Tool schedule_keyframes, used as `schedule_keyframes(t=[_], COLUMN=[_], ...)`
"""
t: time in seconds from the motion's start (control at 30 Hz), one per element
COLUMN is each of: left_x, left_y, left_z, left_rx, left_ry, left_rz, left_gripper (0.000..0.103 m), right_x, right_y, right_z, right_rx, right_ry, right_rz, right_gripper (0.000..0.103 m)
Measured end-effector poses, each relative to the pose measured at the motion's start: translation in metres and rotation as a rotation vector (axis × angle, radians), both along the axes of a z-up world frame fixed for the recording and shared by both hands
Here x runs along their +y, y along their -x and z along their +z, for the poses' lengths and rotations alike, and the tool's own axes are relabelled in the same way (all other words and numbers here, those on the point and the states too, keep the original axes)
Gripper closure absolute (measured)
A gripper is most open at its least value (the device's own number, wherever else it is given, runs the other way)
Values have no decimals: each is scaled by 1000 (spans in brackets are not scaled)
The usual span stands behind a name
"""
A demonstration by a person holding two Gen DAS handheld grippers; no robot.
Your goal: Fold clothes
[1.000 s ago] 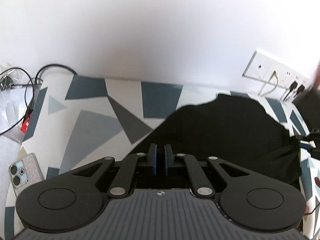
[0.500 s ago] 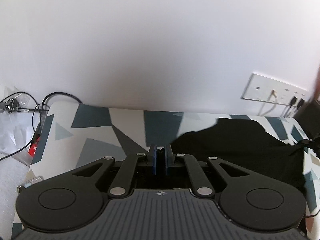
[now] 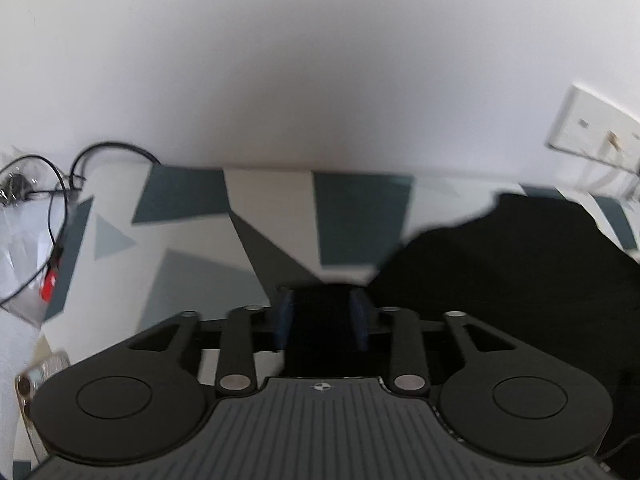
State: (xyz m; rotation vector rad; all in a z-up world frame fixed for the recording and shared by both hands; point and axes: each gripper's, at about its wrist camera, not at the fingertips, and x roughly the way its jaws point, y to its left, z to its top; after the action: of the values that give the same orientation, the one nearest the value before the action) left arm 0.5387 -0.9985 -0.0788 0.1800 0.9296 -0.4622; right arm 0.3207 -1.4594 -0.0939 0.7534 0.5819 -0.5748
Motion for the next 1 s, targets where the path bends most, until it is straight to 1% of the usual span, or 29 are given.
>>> schedule_keyframes(t=[0.07, 0.17, 0.23, 0.3, 0.4, 0.47, 0.5, 0.53, 0.57, 0.6, 0.7, 0.77, 0.87, 0.9, 0.93, 0.97, 1.0], left_x=[2, 5, 4, 1, -4, -5, -6, -5, -4, -2, 7, 12, 19, 20, 20, 20, 20], left_y=[20, 49, 61, 70, 82, 81, 79, 78, 76, 75, 71, 69, 69, 70, 71, 73, 74], left_z=[-2, -7, -11, -16, -24, -29, -31, -33, -33, -34, -34, -35, -36, -36, -36, -35, -34], left_rx=[8, 19, 24, 29, 35, 41, 49, 53, 45, 40, 43, 40, 44, 43, 46, 53, 62], left_ry=[-17, -54, -73, -89, -110, -109, -106, -106, -111, -113, -104, -109, -98, -98, -101, -101, -100], left_rz=[-38, -98, -119, -127, -135, -106, -89, -75, -57, -41, -16, 5, 25, 28, 31, 31, 31], left_gripper=[56, 56, 56, 53, 52, 53, 61, 67, 76, 82, 88, 88, 88, 86, 85, 84, 81], right_x=[15, 45, 63, 81, 104, 110, 111, 111, 110, 108, 99, 95, 88, 86, 83, 83, 84], right_y=[21, 48, 61, 67, 59, 50, 47, 45, 45, 48, 61, 70, 81, 85, 89, 90, 90], right_z=[5, 2, -1, -4, -11, -16, -18, -19, -19, -18, -19, -21, -25, -26, -27, -27, -25], right_rx=[15, 48, 70, 90, 166, 196, 202, 203, 195, 186, 192, 206, 205, 205, 204, 208, 215], right_ry=[62, 123, 155, 191, 280, 304, 316, 331, 346, 355, 352, 335, 281, 263, 245, 229, 215], right_rz=[38, 93, 130, 179, 261, 285, 291, 293, 289, 278, 234, 202, 143, 123, 104, 94, 92], right_gripper=[67, 66, 64, 61, 60, 62, 63, 84, 96, 98, 98, 98, 98, 97, 95, 90, 84])
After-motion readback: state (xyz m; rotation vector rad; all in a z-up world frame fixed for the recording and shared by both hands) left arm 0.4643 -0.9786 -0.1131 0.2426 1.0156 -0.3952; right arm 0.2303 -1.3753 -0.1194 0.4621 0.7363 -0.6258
